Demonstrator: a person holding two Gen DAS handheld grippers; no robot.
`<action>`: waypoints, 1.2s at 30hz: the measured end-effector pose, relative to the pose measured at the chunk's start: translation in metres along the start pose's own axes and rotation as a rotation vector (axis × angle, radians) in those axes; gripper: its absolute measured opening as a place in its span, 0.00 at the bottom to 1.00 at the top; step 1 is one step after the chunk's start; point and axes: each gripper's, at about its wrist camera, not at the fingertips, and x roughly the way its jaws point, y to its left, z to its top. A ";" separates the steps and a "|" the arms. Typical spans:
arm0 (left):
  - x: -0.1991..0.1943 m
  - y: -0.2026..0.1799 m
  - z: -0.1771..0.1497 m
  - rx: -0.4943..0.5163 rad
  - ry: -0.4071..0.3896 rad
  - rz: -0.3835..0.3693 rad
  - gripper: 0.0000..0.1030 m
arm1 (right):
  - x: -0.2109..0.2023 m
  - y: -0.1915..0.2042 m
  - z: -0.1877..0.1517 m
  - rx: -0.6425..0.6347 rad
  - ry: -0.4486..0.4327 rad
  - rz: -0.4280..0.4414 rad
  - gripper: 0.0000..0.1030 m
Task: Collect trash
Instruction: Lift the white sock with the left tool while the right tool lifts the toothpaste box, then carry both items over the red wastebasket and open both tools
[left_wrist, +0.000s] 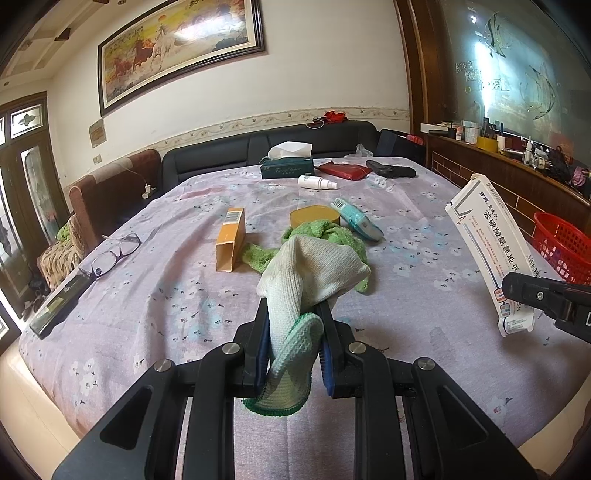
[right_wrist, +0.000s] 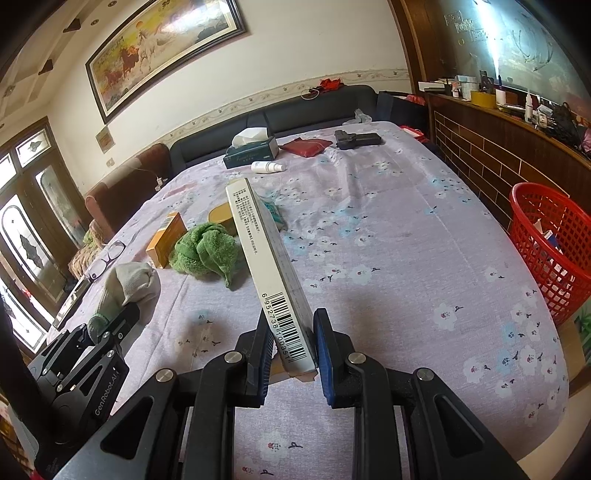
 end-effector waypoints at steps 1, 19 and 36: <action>-0.001 0.000 0.001 0.001 -0.001 -0.007 0.21 | -0.001 -0.001 0.001 0.002 -0.003 -0.002 0.23; -0.004 -0.040 0.037 0.061 -0.001 -0.200 0.21 | -0.041 -0.072 0.020 0.146 -0.097 -0.066 0.23; -0.006 -0.201 0.099 0.230 0.050 -0.617 0.21 | -0.121 -0.225 0.036 0.385 -0.241 -0.223 0.23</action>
